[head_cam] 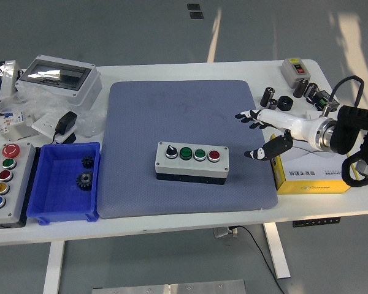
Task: Pick up the button,place it on the desk,press the button,press the button
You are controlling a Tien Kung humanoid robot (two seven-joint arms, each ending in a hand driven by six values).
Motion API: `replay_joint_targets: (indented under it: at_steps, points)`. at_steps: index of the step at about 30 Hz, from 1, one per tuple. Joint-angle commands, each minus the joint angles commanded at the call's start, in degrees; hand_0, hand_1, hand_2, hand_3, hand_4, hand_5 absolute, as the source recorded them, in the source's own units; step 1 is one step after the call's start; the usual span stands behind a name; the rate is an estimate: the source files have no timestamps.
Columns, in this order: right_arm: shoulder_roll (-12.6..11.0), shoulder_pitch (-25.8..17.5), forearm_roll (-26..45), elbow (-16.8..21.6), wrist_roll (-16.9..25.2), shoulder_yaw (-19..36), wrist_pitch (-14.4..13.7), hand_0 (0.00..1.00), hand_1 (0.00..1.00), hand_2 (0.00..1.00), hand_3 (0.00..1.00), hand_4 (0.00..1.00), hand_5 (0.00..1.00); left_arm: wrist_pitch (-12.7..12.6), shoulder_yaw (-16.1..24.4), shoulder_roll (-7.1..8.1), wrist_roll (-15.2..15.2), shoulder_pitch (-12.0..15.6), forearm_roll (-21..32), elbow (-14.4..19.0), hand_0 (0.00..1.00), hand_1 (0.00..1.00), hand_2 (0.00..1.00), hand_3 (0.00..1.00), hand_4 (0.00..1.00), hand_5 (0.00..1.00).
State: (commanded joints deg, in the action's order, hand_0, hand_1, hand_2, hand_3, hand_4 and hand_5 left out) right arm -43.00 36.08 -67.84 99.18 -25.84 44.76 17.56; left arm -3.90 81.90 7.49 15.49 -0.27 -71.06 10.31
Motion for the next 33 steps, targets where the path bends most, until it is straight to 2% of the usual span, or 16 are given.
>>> replay_joint_targets:
  at_steps: [4, 5, 10, 11, 16, 17, 23, 33]
  points:
    - [1.1, -0.3, 3.6, -0.1, 1.0, 0.2, -0.9, 0.154, 0.392, 0.642, 0.883, 0.432, 0.115, 0.0, 0.0, -0.11, 0.0, -0.1, 0.0, 0.0, 0.623, 0.563, 0.537, 0.594, 0.542, 0.132]
    - [1.3, -0.3, 4.0, -0.2, 1.1, 0.1, -1.1, 0.050, 0.224, 0.498, 0.832, 0.388, 0.109, 0.0, -0.1, -0.16, 0.0, -0.1, 0.1, 0.0, 0.623, 0.563, 0.537, 0.593, 0.541, 0.131]
    - [2.2, 0.5, 4.5, -0.9, 0.8, -1.4, -1.7, 0.050, 0.224, 0.498, 0.832, 0.388, 0.109, 0.0, -0.1, -0.39, 0.1, -0.1, 0.1, 0.0, 0.623, 0.563, 0.537, 0.593, 0.541, 0.131]
    - [2.3, 0.7, 4.4, -1.1, 0.7, -1.9, -1.8, 0.008, 0.148, 0.301, 0.778, 0.272, 0.032, 0.0, -0.1, -0.41, 0.1, -0.1, 0.1, 0.0, 0.623, 0.562, 0.537, 0.593, 0.541, 0.132]
    - [3.1, 1.4, 4.1, -2.4, 0.1, -4.1, -2.1, 0.008, 0.148, 0.301, 0.778, 0.272, 0.032, -0.1, -0.1, -0.48, 0.1, 0.0, 0.1, 0.0, 0.623, 0.562, 0.537, 0.593, 0.541, 0.132]
    - [3.4, 1.4, 3.9, -2.8, 0.0, -4.7, -2.2, 0.002, 0.113, 0.249, 0.762, 0.277, 0.029, -0.1, -0.1, -0.51, 0.2, 0.0, 0.1, 0.0, 0.623, 0.562, 0.537, 0.593, 0.541, 0.132]
    - [4.3, 1.4, 3.7, -4.2, -0.2, -6.6, -2.7, 0.002, 0.106, 0.226, 0.761, 0.278, 0.032, -0.2, -0.1, -0.75, 0.2, 0.3, 0.3, 0.0, 0.623, 0.562, 0.537, 0.594, 0.541, 0.131]
    - [6.7, 1.9, 3.4, -6.9, 0.2, -8.8, -4.6, 0.002, 0.100, 0.219, 0.753, 0.261, 0.008, -0.2, -0.1, -0.81, 0.2, 0.2, 0.2, 0.0, 0.624, 0.563, 0.537, 0.593, 0.543, 0.135]
